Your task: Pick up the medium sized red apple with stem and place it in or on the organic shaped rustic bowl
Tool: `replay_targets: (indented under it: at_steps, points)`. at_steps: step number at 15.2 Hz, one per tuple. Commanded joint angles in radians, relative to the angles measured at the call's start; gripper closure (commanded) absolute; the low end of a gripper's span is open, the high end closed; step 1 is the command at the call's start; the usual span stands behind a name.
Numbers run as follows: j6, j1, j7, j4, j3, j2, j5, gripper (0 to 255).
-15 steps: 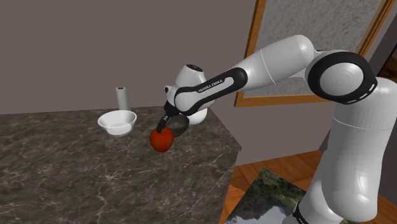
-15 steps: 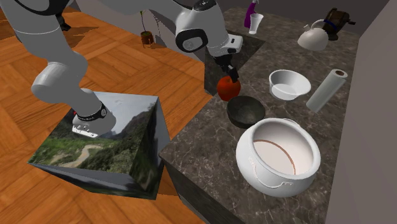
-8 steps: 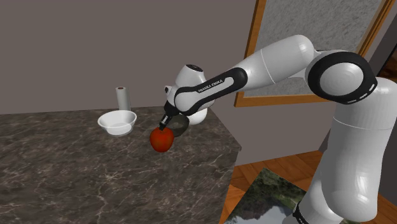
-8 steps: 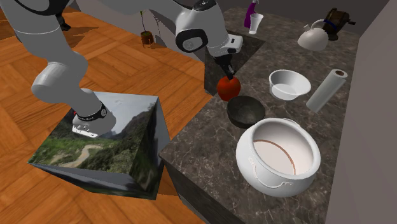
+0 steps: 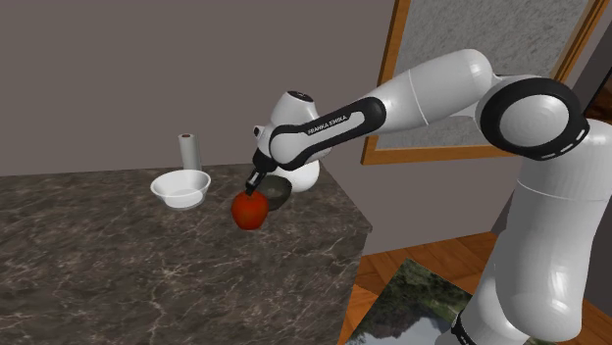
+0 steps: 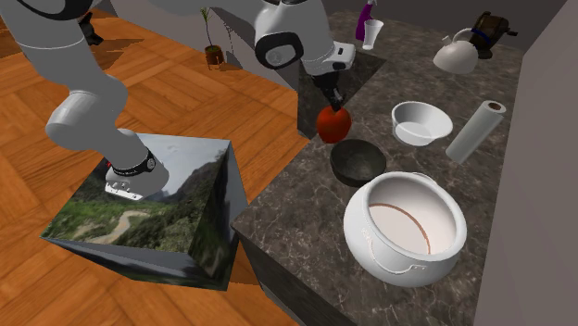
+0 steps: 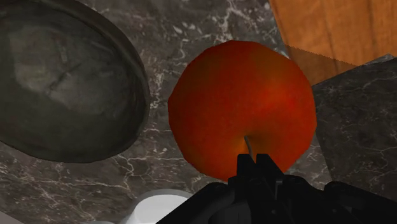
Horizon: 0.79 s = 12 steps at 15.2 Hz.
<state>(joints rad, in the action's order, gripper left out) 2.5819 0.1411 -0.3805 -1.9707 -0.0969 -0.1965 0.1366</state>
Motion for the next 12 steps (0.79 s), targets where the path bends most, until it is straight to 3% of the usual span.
replay_targets:
  at_steps: [1, 12]
  points:
    - [-0.026, 0.000, 0.005, 0.012, 0.001, 0.014, -0.003, 255]
    - [-0.161, 0.000, 0.024, 0.097, 0.004, 0.065, -0.015, 255]
